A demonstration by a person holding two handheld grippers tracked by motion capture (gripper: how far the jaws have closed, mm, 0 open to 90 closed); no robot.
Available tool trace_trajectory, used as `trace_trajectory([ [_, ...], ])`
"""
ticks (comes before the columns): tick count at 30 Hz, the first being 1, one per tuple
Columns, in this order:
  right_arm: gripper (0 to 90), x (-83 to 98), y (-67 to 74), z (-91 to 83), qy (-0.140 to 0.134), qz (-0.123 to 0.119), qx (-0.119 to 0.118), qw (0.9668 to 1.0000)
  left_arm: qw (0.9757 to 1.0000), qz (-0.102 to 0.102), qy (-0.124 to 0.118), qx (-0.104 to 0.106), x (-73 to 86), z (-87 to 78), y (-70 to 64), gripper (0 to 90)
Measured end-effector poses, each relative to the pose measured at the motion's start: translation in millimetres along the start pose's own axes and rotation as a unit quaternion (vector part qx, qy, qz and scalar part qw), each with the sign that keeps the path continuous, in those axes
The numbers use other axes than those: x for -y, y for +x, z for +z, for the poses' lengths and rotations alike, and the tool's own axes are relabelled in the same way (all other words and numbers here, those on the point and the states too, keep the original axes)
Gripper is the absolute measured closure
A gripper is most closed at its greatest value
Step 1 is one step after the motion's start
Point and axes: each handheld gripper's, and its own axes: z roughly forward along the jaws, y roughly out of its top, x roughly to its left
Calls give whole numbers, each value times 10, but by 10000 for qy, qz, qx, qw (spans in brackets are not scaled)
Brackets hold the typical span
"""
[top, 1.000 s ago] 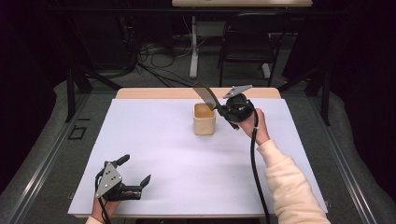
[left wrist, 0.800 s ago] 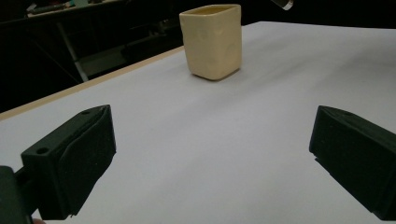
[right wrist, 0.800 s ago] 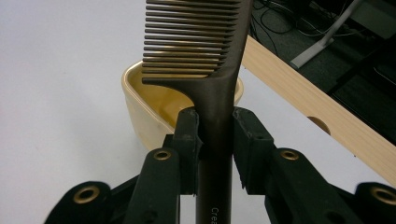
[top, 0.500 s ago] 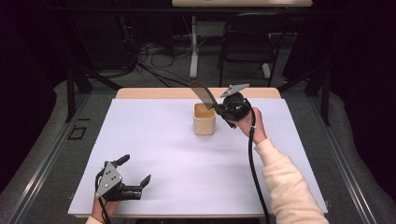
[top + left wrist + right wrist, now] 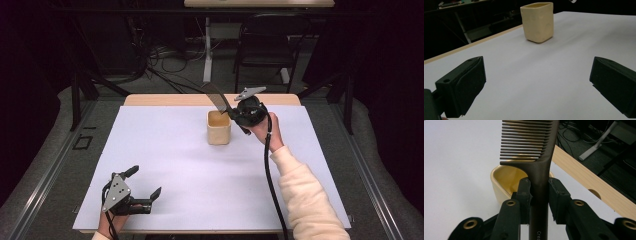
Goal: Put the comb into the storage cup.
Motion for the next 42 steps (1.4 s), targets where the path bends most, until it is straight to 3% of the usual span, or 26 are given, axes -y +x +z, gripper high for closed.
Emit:
trace_trajectory([
  [42, 722, -197, -22, 34, -248, 44, 127, 9996, 10000, 15, 11, 7, 0, 2, -3, 3],
])
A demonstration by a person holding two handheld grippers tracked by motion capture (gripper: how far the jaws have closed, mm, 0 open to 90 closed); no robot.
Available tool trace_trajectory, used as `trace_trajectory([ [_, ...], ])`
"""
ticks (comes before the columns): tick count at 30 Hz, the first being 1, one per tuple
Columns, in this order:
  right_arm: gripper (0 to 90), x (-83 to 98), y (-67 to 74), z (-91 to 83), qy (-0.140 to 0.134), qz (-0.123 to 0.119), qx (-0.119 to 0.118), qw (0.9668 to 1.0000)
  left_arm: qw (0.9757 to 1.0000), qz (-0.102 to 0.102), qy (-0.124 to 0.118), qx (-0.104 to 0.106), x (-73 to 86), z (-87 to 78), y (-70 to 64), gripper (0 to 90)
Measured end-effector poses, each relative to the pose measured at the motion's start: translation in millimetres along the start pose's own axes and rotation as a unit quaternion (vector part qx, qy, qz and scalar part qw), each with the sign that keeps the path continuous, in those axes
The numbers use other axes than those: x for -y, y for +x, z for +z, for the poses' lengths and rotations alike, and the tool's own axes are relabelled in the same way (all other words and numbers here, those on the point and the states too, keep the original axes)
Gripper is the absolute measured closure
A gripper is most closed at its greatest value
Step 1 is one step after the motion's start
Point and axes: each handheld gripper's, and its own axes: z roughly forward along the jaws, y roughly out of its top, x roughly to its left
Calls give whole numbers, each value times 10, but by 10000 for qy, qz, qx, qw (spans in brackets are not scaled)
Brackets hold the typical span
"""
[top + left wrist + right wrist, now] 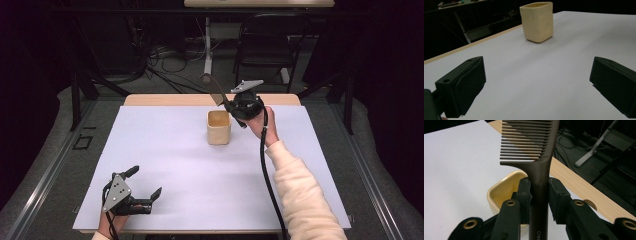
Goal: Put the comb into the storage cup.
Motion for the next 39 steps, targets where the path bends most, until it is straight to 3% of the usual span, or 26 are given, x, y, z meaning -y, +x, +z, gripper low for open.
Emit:
trace_trajectory([
  [39, 722, -152, 57, 62, -300, -8, -8, 9995, 10000, -7, -13, -3, -1, 0, 0, 3],
])
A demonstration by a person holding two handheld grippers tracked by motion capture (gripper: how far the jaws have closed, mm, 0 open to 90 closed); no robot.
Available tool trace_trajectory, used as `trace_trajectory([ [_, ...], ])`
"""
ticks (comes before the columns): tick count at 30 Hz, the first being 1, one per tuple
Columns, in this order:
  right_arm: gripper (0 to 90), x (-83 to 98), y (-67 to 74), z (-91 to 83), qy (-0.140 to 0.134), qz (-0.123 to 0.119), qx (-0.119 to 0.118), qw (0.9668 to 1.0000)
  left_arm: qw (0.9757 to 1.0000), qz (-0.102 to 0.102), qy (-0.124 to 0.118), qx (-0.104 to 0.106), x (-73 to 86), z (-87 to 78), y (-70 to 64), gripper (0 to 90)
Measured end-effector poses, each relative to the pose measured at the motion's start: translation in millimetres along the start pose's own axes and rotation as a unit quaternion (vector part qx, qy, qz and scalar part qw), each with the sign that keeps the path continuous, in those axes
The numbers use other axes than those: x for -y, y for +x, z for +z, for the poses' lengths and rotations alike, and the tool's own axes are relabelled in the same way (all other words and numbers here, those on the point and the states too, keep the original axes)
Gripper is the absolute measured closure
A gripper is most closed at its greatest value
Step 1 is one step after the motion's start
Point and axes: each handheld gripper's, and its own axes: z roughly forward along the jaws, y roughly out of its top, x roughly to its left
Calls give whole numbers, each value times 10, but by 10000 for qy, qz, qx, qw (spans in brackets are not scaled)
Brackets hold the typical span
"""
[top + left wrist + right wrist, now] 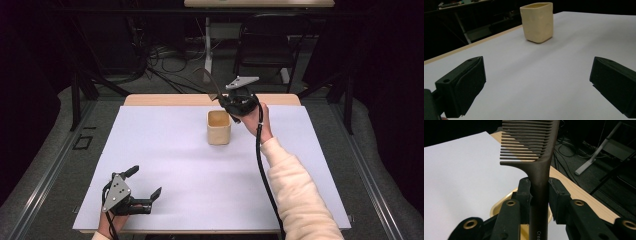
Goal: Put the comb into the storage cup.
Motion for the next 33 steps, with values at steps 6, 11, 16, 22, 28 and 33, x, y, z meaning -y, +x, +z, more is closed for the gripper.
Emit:
trace_trajectory([
  [6, 722, -25, 8, 1, -71, 13, -1, 10000, 10000, 10, 11, -1, -1, 1, 0, 3],
  [11, 722, -55, 16, -1, -117, 2, -9, 9999, 10000, 0, 1, -3, 0, -1, 0, 3],
  [16, 722, -73, 20, 8, -168, 21, -2, 9999, 10000, -3, -1, -8, 0, -1, 0, 3],
  [22, 722, -87, 33, 28, -180, 29, -12, 9998, 10000, -5, -4, -9, -1, 1, 0, 3],
  [28, 722, -115, 47, 41, -206, -3, -32, 9998, 10000, -2, -6, -13, -1, -1, 3, 3],
  [33, 722, -152, 67, 48, -245, -40, -29, 9997, 10000, 2, -12, -2, -2, -2, 0, 3],
])
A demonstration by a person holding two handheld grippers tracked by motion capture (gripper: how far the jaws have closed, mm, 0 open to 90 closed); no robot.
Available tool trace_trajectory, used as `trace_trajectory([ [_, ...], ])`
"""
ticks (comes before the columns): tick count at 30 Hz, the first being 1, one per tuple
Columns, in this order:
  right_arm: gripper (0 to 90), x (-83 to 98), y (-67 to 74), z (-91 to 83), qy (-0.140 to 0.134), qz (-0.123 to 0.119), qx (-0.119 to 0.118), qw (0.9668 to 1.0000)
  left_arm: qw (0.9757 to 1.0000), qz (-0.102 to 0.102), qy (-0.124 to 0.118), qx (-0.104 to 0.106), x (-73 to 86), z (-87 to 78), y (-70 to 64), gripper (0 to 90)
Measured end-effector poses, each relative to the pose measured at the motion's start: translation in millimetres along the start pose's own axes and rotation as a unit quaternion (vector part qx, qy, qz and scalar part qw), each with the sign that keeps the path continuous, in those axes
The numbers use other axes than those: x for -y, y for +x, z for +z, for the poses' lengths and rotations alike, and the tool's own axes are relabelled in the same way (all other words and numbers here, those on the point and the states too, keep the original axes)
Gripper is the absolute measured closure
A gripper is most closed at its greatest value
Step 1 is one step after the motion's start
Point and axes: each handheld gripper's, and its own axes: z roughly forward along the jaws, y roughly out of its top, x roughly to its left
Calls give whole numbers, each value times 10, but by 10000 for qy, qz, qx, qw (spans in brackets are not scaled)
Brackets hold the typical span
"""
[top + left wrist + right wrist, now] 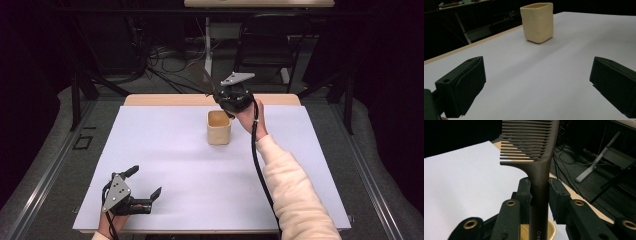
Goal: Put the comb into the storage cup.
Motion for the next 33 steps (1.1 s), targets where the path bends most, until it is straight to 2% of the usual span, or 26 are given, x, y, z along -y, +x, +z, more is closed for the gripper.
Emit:
trace_trajectory([
  [10, 722, -29, 31, 64, -96, -7, -58, 9999, 10000, -13, 0, 20, 1, 1, 4, 3],
  [33, 722, 11, 32, 200, -135, 21, -122, 9998, 10000, -30, -15, 13, 1, -5, 2, 3],
])
